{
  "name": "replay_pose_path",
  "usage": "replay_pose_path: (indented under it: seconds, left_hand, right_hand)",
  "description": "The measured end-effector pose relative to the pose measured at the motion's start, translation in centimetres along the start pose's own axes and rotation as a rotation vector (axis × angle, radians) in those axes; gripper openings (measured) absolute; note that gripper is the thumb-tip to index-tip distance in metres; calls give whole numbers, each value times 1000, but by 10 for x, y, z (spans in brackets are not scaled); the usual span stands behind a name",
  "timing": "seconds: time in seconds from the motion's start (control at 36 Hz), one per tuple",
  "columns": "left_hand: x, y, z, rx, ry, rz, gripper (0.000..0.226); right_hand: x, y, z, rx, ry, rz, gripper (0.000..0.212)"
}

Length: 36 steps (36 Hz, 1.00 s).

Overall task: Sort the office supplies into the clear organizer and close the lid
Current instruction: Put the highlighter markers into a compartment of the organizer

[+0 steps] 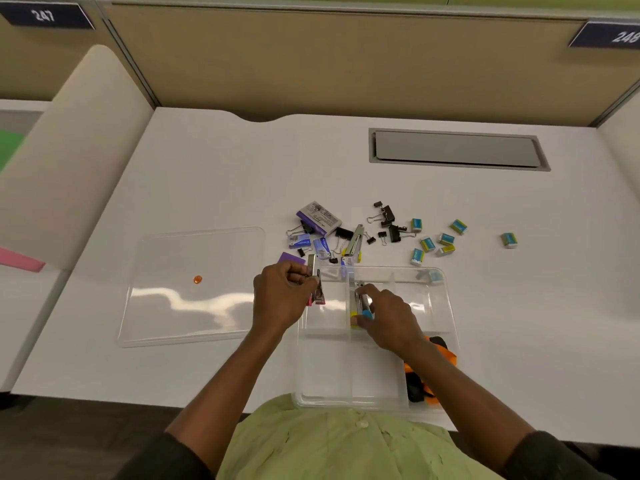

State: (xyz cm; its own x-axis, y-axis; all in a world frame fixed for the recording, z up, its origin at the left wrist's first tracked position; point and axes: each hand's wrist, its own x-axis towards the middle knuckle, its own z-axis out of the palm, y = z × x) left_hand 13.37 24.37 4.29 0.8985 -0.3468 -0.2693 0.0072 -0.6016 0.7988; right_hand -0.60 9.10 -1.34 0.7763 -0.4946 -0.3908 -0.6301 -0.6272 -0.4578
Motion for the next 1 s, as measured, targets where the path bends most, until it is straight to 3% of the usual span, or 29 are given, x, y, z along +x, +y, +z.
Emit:
replay_pose_path:
  seconds: [0.19, 0.36, 0.44, 0.5, 0.56, 0.69, 0.81, 0.92, 1.0]
  left_hand:
    - [1, 0, 0, -4, -3, -20, 23]
    - [0, 1, 5, 6, -17, -12, 24]
    - [-2, 3, 8, 4, -38, -1, 21]
    - [-3, 4, 10, -21, -68, -3, 18]
    - [-6, 6, 13, -82, -126, -30, 15]
    - [-17, 14, 24, -298, -319, -87, 12]
    - [-24, 16, 34, -338, -374, -89, 16]
    - [-25, 14, 37, -262, -339, -23, 13]
    - [-20, 9, 35, 74, -198, 100, 19]
  right_hand:
    - [2, 3, 0, 94, -14, 16, 59]
    - [0, 4, -7, -22, -25, -16, 39]
    - [-4, 3, -13, -36, 30, -6, 43]
    - [-9, 1, -19, 47, 169, -13, 44]
    - [-15, -4, -26, 218, 282, -9, 31]
    - [-27, -15, -37, 708, 132, 50, 32]
    - [-38, -23, -39, 944, 89, 45, 29]
    - [-42, -19, -41, 1011, 153, 92, 30]
    - [-32, -8, -37, 854, 272, 199, 31]
